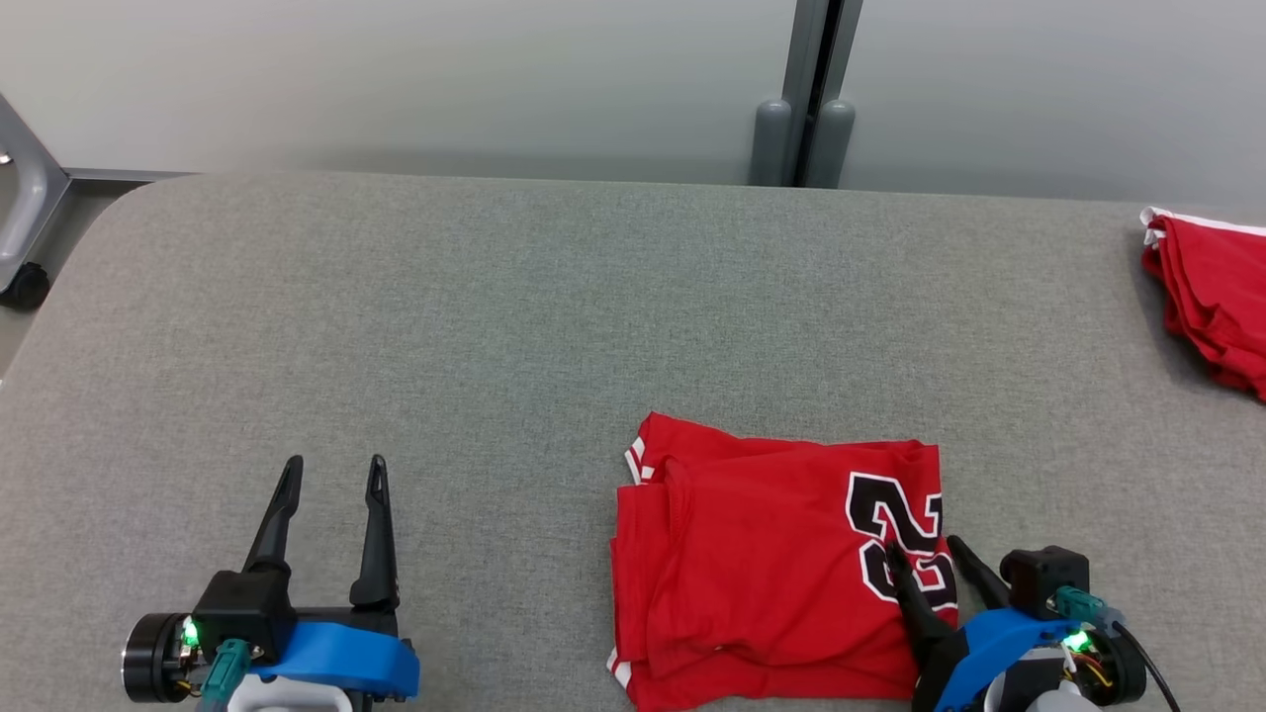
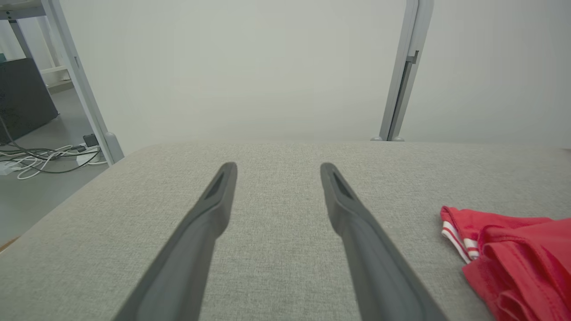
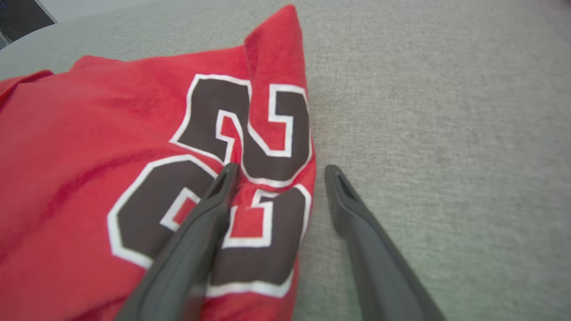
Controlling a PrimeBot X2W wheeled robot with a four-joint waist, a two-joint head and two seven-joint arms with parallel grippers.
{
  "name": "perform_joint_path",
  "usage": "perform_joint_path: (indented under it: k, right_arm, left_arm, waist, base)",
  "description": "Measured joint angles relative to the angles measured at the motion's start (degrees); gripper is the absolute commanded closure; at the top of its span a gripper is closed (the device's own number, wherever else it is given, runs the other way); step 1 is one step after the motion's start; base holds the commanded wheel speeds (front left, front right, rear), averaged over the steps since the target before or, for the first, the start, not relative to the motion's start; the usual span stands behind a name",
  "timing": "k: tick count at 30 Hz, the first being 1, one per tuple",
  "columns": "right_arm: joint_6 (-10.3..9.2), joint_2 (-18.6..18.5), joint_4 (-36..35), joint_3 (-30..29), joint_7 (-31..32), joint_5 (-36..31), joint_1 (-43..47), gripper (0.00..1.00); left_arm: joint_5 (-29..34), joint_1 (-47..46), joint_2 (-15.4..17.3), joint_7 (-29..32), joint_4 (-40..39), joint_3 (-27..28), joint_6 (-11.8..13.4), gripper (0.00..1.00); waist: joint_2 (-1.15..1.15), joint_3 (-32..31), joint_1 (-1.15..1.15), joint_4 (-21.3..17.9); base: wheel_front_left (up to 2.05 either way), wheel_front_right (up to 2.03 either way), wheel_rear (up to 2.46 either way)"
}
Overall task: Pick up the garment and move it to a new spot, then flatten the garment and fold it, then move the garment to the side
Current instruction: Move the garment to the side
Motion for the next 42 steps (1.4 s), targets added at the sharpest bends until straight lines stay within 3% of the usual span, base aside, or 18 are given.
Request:
perform_joint_path:
  k: [2,3,4,5,12,25,33,42]
  right_arm:
    - [0.0,0.2,1.1,1.0,-0.4,0.6,-0.4,0.0]
    - [-0.01,0.2,1.6,1.8,-0.4,1.1,-0.7,0.16]
    - [-0.09,0.2,1.8,2.5,-0.4,2.0,-0.8,0.55]
    - [-0.09,0.3,1.9,3.2,-0.8,2.7,-0.9,1.0]
    - [0.02,-0.2,2.1,5.2,-2.6,3.7,-2.8,1.0]
    - [0.02,-5.9,-2.3,5.3,-3.8,3.5,-7.8,1.0]
    - [0.02,-10.3,-4.3,1.7,-4.0,4.9,-8.9,1.0]
    - [0.01,-11.2,-6.5,-2.4,-4.1,5.6,-8.7,1.0]
  left_arm:
    - [0.2,-0.3,0.0,0.0,0.2,-0.1,0.0,0.0]
    - [0.2,-0.5,0.0,0.0,0.2,-0.2,0.0,0.0]
    - [0.2,-0.5,-0.1,0.0,0.2,-0.3,0.0,0.0]
    - [0.2,-0.6,-0.1,0.0,0.2,-0.4,0.0,0.0]
    - [0.2,-1.6,-0.5,0.0,0.3,-1.0,-0.1,0.0]
    - [-0.1,-3.1,-0.8,0.0,-2.0,-1.8,0.6,0.0]
    - [0.2,-5.4,-0.9,0.0,-4.5,-1.6,1.0,0.0]
    - [1.3,-8.9,-0.2,0.0,-4.7,-1.4,0.4,0.0]
  waist:
    - [0.0,0.1,-0.01,-0.1]
    - [0.0,0.2,-0.01,-0.1]
    - [0.0,0.3,-0.01,-0.2]
    - [0.0,0.4,-0.01,-0.2]
    - [0.0,1.4,0.0,-0.5]
    - [0.01,5.0,0.0,-0.2]
    - [0.01,9.1,0.0,-6.0]
    - [0.01,12.7,0.0,-15.0]
  base:
    - [0.0,0.0,0.0]
    - [0.0,0.0,0.0]
    - [0.0,0.0,0.0]
    - [0.0,0.0,0.0]
    - [0.0,0.0,0.0]
    - [0.0,0.0,0.0]
    - [0.0,0.0,0.0]
    - [0.0,0.0,0.0]
